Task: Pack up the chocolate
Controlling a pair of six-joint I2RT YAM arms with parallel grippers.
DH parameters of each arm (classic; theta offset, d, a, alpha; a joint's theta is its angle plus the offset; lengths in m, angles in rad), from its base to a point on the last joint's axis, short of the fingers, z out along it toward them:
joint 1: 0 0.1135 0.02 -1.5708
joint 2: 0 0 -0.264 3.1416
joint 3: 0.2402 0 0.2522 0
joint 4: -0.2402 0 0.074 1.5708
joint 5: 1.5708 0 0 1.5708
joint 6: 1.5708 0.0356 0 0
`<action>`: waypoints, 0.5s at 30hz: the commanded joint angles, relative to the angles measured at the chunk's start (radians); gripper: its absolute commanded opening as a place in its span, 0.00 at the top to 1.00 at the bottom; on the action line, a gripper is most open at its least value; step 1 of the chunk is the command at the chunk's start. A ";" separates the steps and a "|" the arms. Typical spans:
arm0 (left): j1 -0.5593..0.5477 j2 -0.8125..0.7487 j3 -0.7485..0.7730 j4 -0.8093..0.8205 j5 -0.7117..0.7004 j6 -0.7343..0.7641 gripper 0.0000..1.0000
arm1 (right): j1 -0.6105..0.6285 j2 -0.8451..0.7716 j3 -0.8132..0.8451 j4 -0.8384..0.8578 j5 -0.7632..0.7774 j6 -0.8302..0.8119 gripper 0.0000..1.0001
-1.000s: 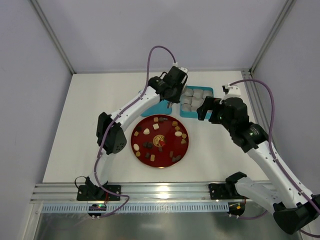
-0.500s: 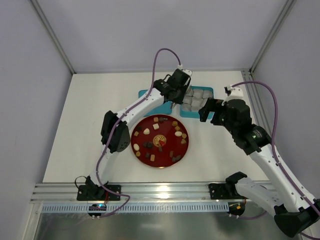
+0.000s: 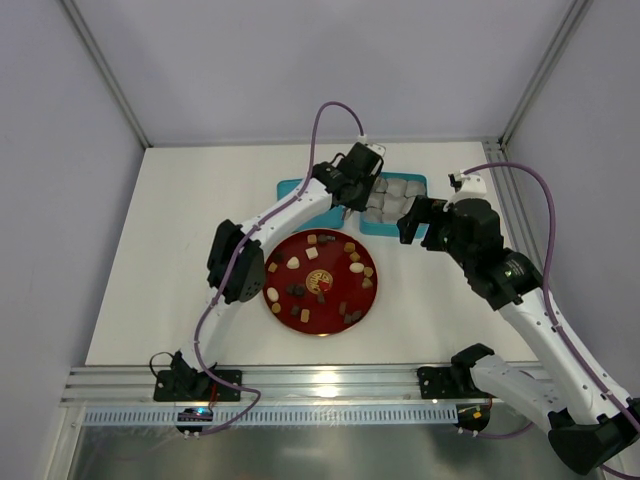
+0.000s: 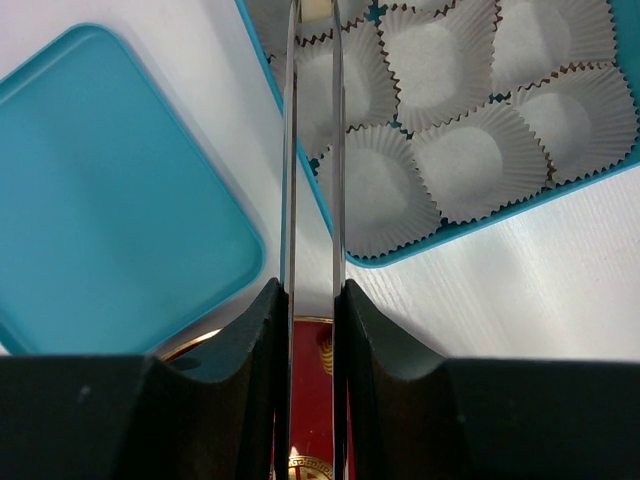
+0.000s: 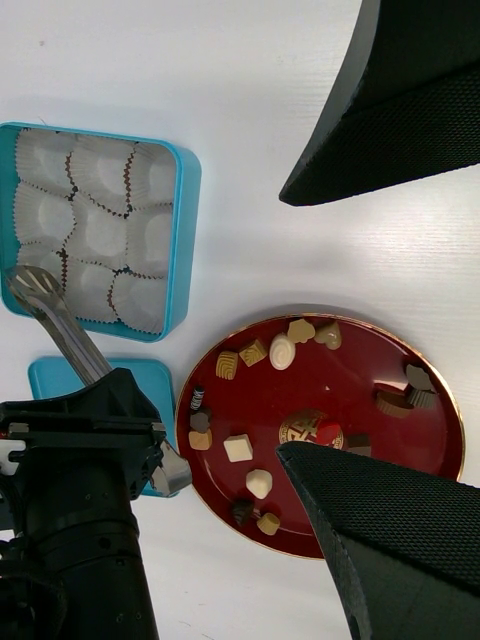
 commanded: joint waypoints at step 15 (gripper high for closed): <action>0.003 -0.013 0.043 0.056 -0.034 0.041 0.64 | -0.004 -0.020 -0.002 0.019 0.006 -0.015 0.00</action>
